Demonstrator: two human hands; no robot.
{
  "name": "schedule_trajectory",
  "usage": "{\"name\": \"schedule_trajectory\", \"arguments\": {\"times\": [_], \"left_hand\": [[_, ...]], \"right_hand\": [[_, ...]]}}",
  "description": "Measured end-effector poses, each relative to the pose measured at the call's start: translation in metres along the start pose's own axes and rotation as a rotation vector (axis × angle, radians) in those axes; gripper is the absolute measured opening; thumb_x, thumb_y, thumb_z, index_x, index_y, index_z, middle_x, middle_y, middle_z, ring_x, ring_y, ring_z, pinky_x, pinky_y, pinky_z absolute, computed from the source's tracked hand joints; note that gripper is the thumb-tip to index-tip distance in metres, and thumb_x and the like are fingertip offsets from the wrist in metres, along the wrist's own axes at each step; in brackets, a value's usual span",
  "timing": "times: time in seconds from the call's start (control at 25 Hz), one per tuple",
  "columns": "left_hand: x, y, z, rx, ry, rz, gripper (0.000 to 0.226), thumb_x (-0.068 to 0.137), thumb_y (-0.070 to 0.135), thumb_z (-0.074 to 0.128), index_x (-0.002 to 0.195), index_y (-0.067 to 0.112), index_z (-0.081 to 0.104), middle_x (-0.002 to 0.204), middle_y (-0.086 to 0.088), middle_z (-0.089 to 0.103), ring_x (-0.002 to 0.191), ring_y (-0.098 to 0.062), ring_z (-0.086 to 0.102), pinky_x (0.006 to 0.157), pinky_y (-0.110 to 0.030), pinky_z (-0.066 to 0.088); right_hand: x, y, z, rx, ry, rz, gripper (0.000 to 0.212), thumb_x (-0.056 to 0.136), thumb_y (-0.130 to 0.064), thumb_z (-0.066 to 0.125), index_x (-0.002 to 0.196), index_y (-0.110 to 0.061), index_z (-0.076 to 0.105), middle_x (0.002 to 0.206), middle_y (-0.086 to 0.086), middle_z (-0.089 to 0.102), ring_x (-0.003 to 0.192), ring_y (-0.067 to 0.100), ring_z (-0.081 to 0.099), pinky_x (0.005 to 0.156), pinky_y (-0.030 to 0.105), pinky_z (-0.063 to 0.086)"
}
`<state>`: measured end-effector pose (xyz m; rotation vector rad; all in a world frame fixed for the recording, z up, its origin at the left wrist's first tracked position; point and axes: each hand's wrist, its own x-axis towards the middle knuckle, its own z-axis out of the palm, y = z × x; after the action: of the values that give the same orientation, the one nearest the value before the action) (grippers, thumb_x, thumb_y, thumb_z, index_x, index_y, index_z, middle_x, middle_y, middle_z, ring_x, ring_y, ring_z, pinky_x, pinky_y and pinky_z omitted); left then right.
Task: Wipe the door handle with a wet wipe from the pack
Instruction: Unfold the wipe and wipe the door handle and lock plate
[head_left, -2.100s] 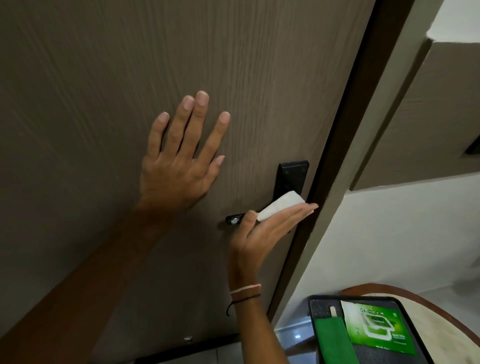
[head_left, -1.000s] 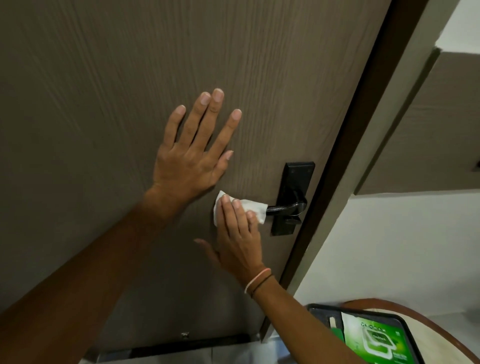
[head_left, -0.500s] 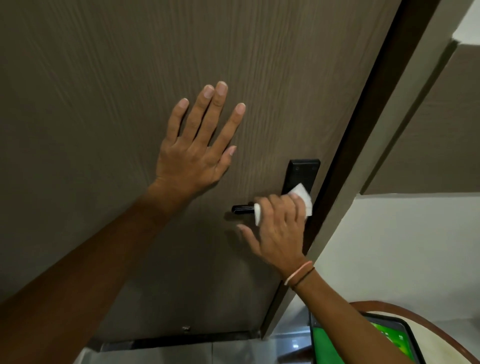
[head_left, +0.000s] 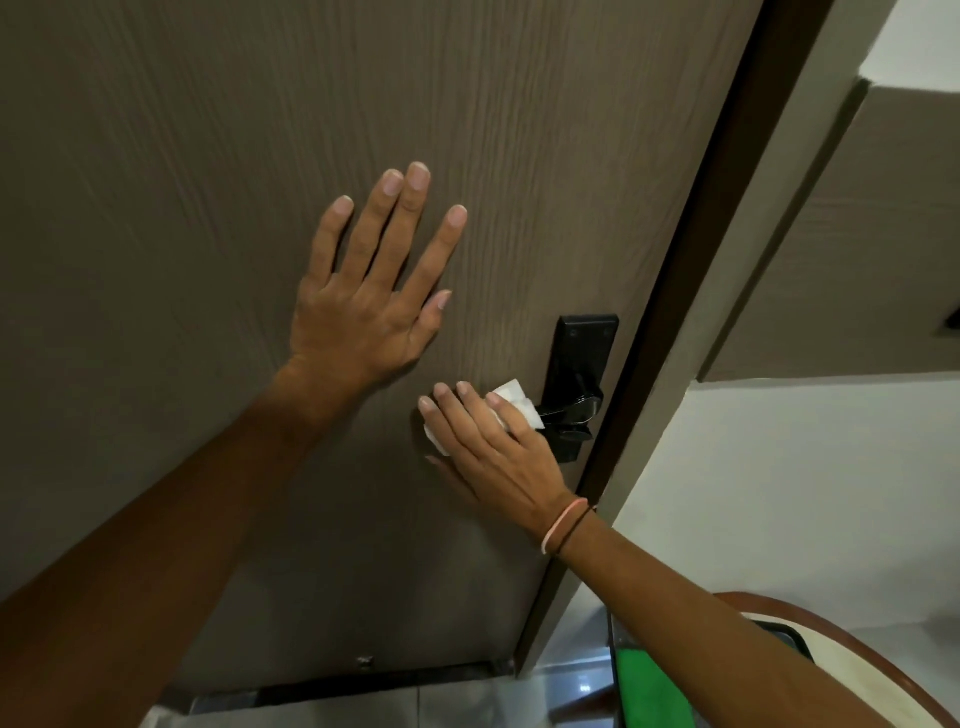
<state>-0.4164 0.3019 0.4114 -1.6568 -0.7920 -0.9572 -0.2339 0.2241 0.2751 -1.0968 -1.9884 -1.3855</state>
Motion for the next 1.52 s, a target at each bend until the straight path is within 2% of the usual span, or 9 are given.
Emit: {"name": "schedule_trajectory", "arguments": {"times": [0.16, 0.32, 0.52, 0.64, 0.72, 0.96, 1.12, 1.2, 1.52], "left_hand": [[0.0, 0.0, 0.001, 0.013, 0.023, 0.014, 0.068, 0.107, 0.042, 0.04, 0.168, 0.016, 0.023, 0.175, -0.016, 0.003, 0.163, -0.028, 0.0, 0.132, -0.048, 0.005], [0.0, 0.002, 0.003, 0.004, 0.015, 0.003, 0.069, 0.107, 0.042, 0.04, 0.168, 0.017, 0.021, 0.174, -0.017, 0.013, 0.163, -0.027, -0.002, 0.132, -0.048, 0.005], [0.001, 0.001, 0.002, -0.005, -0.009, -0.001, 0.068, 0.108, 0.042, 0.037, 0.168, 0.018, 0.018, 0.169, -0.018, 0.017, 0.163, -0.027, -0.003, 0.132, -0.049, 0.006], [0.001, 0.004, 0.0, -0.009, -0.019, -0.004, 0.067, 0.108, 0.042, 0.037, 0.168, 0.018, 0.019, 0.169, -0.018, 0.018, 0.163, -0.027, -0.003, 0.132, -0.049, 0.006], [0.001, 0.003, -0.002, -0.006, -0.014, -0.007, 0.067, 0.108, 0.042, 0.036, 0.168, 0.018, 0.019, 0.169, -0.018, 0.019, 0.163, -0.028, 0.0, 0.132, -0.049, 0.006], [0.002, 0.002, -0.003, 0.008, 0.016, 0.023, 0.067, 0.107, 0.041, 0.039, 0.167, 0.016, 0.021, 0.166, -0.021, 0.029, 0.156, -0.034, 0.02, 0.131, -0.049, 0.009], [0.002, 0.0, -0.002, 0.026, 0.022, 0.03, 0.068, 0.107, 0.041, 0.041, 0.167, 0.015, 0.023, 0.166, -0.023, 0.03, 0.158, -0.034, 0.018, 0.132, -0.048, 0.006], [0.001, 0.001, -0.001, 0.027, 0.02, 0.021, 0.067, 0.107, 0.041, 0.039, 0.167, 0.015, 0.023, 0.171, -0.02, 0.023, 0.163, -0.031, 0.008, 0.132, -0.049, 0.006], [0.003, 0.002, -0.001, 0.014, 0.007, -0.001, 0.067, 0.107, 0.041, 0.037, 0.168, 0.016, 0.02, 0.168, -0.021, 0.023, 0.163, -0.029, 0.0, 0.132, -0.049, 0.007]], "right_hand": [[-0.032, 0.041, -0.001, -0.057, 0.08, 0.017, 0.092, 0.1, -0.053, 0.054, 0.164, -0.005, 0.008, 0.174, 0.017, 0.006, 0.162, 0.03, 0.007, 0.133, 0.045, 0.001], [-0.052, 0.075, -0.009, -0.025, 0.038, 0.047, 0.096, 0.096, -0.061, 0.053, 0.163, -0.004, 0.012, 0.165, 0.016, 0.024, 0.16, 0.031, 0.012, 0.132, 0.045, 0.004], [-0.021, 0.042, -0.017, 0.147, -0.008, 0.294, 0.072, 0.091, -0.073, 0.046, 0.126, -0.01, 0.054, 0.12, 0.011, 0.053, 0.112, 0.03, 0.049, 0.112, 0.044, 0.03], [0.003, 0.029, -0.027, 0.171, -0.058, 0.323, 0.067, 0.093, -0.074, 0.041, 0.107, -0.011, 0.058, 0.093, 0.01, 0.062, 0.087, 0.025, 0.046, 0.087, 0.042, 0.038], [0.014, 0.018, -0.032, 0.215, -0.113, 0.306, 0.065, 0.094, -0.073, 0.041, 0.107, -0.012, 0.057, 0.091, 0.009, 0.063, 0.084, 0.024, 0.044, 0.084, 0.042, 0.037], [0.013, -0.019, -0.014, 0.048, -0.131, 0.05, 0.073, 0.098, -0.059, 0.05, 0.147, -0.005, 0.045, 0.133, 0.01, 0.047, 0.119, 0.027, 0.047, 0.108, 0.046, 0.034], [-0.013, 0.008, -0.01, -0.109, -0.105, -0.112, 0.081, 0.105, -0.043, 0.045, 0.163, -0.003, 0.006, 0.17, 0.02, 0.012, 0.159, 0.04, 0.004, 0.132, 0.048, -0.004], [-0.028, 0.028, -0.012, -0.105, -0.104, -0.107, 0.087, 0.101, -0.038, 0.053, 0.163, -0.005, 0.003, 0.173, 0.02, -0.004, 0.161, 0.034, -0.007, 0.132, 0.046, -0.006], [-0.067, 0.07, -0.021, 0.025, -0.125, 0.114, 0.101, 0.095, -0.061, 0.052, 0.163, -0.004, 0.005, 0.162, 0.022, 0.026, 0.162, 0.031, 0.001, 0.132, 0.046, 0.001]]}}
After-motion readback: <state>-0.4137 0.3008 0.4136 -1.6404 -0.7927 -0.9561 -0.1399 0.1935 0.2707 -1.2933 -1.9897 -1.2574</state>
